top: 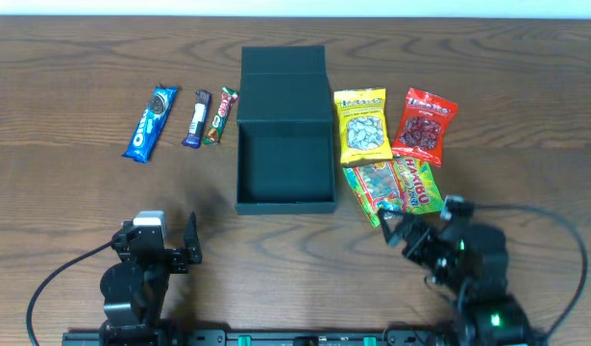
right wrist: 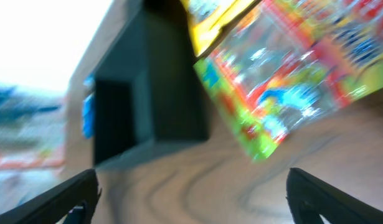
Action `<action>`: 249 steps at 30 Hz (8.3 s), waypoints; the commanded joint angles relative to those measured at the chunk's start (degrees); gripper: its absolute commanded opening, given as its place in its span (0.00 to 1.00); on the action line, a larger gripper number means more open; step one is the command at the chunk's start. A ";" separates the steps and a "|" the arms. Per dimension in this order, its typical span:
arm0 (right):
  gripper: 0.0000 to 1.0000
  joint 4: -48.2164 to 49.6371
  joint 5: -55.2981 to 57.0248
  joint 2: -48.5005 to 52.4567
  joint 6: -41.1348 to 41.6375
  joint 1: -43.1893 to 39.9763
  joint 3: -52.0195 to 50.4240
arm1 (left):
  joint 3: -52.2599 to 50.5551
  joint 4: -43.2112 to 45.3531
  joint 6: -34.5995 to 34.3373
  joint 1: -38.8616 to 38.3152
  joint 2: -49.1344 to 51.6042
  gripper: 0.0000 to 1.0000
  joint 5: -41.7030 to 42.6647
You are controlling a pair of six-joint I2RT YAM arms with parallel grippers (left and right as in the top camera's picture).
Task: Pack container
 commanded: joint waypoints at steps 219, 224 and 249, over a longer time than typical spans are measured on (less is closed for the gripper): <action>0.51 -44.19 23.23 78.66 -19.76 22.75 75.03 | -1.18 -0.13 -0.63 -0.11 -0.35 0.95 -0.35; 0.57 -43.63 20.44 78.66 -19.80 22.86 72.46 | -1.18 -0.13 -0.61 -0.11 -0.35 0.95 -0.35; 0.93 -36.72 18.84 61.59 -25.86 15.02 72.46 | 5.86 25.33 -8.11 -0.07 15.56 0.95 21.73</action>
